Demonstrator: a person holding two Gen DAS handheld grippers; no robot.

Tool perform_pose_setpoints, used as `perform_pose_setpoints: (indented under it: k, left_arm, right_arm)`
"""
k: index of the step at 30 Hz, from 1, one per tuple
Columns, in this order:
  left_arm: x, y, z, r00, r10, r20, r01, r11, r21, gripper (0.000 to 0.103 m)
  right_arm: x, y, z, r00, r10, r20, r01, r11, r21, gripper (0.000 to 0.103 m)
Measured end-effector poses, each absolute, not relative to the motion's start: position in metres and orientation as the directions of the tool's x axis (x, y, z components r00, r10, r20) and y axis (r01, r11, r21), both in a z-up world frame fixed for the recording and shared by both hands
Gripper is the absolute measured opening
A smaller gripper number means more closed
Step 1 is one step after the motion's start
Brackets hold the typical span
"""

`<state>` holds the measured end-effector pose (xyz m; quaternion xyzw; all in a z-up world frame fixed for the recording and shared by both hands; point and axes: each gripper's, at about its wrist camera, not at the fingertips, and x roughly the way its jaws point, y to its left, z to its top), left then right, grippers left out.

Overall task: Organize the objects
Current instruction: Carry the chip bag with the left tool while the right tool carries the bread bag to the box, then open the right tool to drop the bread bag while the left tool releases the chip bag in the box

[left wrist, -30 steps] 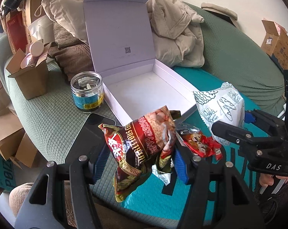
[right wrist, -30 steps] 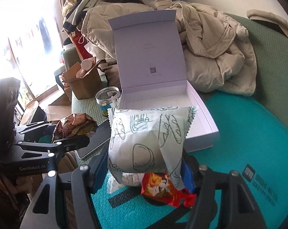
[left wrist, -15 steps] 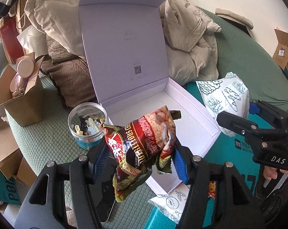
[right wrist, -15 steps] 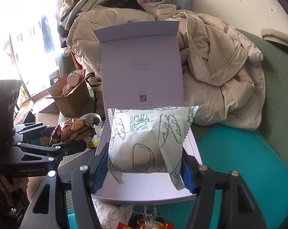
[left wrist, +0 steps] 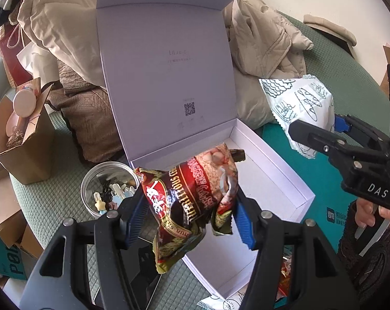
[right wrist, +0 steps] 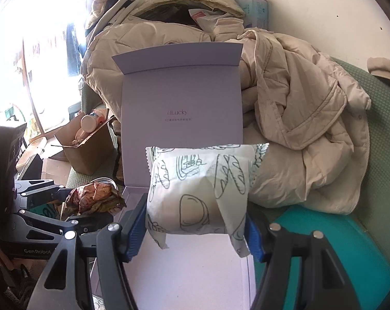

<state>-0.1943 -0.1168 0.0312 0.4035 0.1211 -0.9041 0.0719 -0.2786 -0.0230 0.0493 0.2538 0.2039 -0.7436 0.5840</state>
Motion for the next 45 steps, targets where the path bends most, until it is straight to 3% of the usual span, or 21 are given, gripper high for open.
perform_pose_setpoints:
  k: [7, 13, 28, 38, 45]
  left_arm:
    - [-0.205, -0.12, 0.008, -0.641, -0.038, -0.766, 0.296, -0.934, -0.201, 0.059]
    - [-0.22, -0.116, -0.002, -0.626, -0.094, -0.774, 0.303, -0.944, -0.131, 0.059]
    - [-0.264, -0.108, -0.024, -0.57, -0.16, -0.806, 0.321, -0.946, -0.04, 0.06]
    - [-0.273, -0.116, -0.032, -0.54, -0.161, -0.826, 0.364, -0.929, -0.057, 0.06]
    - [-0.271, -0.117, -0.031, -0.512, -0.191, -0.837, 0.397, -0.917, -0.034, 0.061]
  right_arm:
    - [-0.29, -0.02, 0.028, -0.152, -0.758, -0.634, 0.975, -0.221, 0.031, 0.066]
    - [-0.298, -0.038, -0.006, -0.192, -0.682, -0.706, 0.965, -0.263, -0.009, 0.066]
    - [-0.303, -0.056, -0.033, -0.166, -0.619, -0.768, 0.959, -0.283, 0.021, 0.067]
    - [-0.322, -0.067, -0.059, -0.081, -0.565, -0.821, 0.939, -0.32, 0.127, 0.069]
    - [-0.321, -0.07, -0.057, -0.151, -0.539, -0.829, 0.934, -0.352, 0.059, 0.075]
